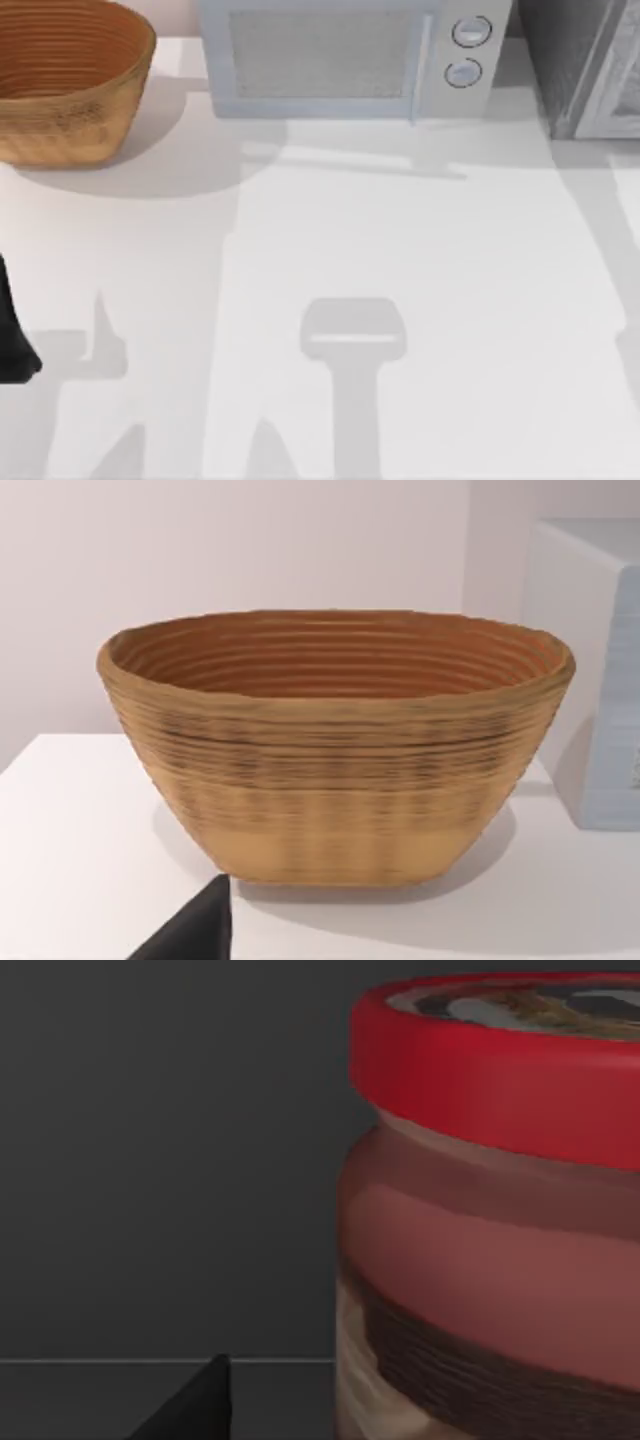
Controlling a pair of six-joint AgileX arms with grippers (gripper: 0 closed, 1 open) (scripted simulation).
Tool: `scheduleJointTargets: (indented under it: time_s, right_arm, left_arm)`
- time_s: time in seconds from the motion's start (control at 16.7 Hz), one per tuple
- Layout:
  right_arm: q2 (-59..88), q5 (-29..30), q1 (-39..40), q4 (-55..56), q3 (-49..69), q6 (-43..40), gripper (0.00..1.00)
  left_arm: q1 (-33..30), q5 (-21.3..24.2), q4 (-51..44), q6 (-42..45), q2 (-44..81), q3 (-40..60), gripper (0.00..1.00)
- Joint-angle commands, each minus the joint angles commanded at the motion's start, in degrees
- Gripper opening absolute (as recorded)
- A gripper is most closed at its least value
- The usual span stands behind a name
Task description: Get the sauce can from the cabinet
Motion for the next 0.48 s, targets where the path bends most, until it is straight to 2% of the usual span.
scheduleJointTargets:
  time_s: [0.42,0.48]
  right_arm:
    - [4.1,-0.5,-0.5,0.0,4.0,0.0,1.0]
    - [4.1,-0.5,-0.5,0.0,4.0,0.0,0.92]
  left_arm:
    - [0.0,0.0,0.0,0.0,0.0,0.0,1.0]
    - [0.0,0.0,0.0,0.0,0.0,0.0,1.0]
